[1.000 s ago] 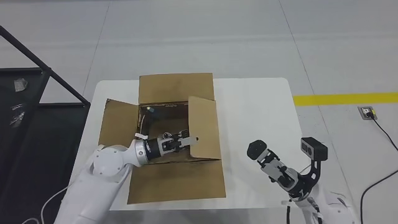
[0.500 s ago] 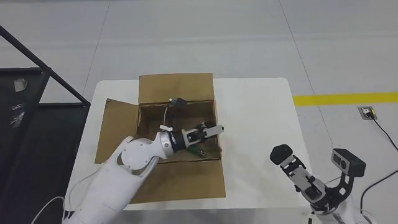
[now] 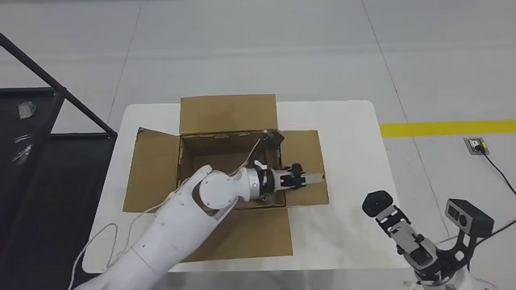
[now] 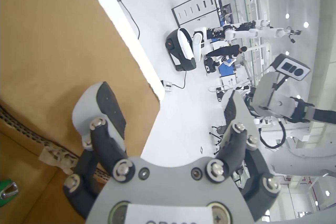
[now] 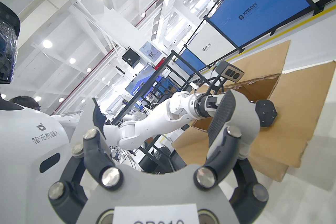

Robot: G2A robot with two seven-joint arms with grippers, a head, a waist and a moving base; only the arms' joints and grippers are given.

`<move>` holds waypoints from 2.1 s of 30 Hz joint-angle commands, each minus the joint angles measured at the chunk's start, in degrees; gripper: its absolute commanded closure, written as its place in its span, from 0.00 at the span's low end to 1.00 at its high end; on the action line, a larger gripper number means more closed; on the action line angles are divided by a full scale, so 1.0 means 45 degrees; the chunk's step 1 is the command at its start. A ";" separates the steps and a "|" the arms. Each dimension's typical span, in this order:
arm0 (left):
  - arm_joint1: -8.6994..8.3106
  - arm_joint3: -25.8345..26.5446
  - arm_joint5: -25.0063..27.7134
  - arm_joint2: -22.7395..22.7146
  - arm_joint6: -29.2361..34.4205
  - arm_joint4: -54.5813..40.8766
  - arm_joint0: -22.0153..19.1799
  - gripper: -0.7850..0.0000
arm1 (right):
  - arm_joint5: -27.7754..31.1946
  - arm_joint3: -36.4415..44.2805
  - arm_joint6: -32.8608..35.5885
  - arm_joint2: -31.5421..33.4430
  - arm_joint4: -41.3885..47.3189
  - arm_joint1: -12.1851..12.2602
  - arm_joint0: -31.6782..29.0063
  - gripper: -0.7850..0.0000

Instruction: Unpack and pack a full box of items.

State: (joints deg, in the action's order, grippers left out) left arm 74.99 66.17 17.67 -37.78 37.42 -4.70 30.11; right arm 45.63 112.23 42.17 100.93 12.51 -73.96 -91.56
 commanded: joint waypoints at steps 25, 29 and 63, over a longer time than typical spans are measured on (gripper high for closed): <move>-0.0037 0.1075 0.0119 -0.2027 0.1997 -0.1402 0.0718 0.00 | -0.0264 -0.0745 -0.1112 -0.0478 0.0266 0.0346 0.1013 0.00; -0.0662 0.3052 -0.0464 -0.3849 0.2943 -0.1452 0.1766 0.00 | -0.0519 -0.0843 -0.1754 -0.0482 0.0185 0.0357 0.1339 0.00; -0.2652 0.7227 0.0903 -1.7669 0.5740 -0.6298 1.1339 0.00 | -0.7248 -0.4331 -0.0683 -1.0020 -1.0024 -0.0560 1.0499 0.00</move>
State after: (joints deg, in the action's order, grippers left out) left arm 63.05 98.69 21.73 -117.29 63.24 -33.03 81.13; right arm 13.01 92.76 39.10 55.85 -32.59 -76.48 -44.33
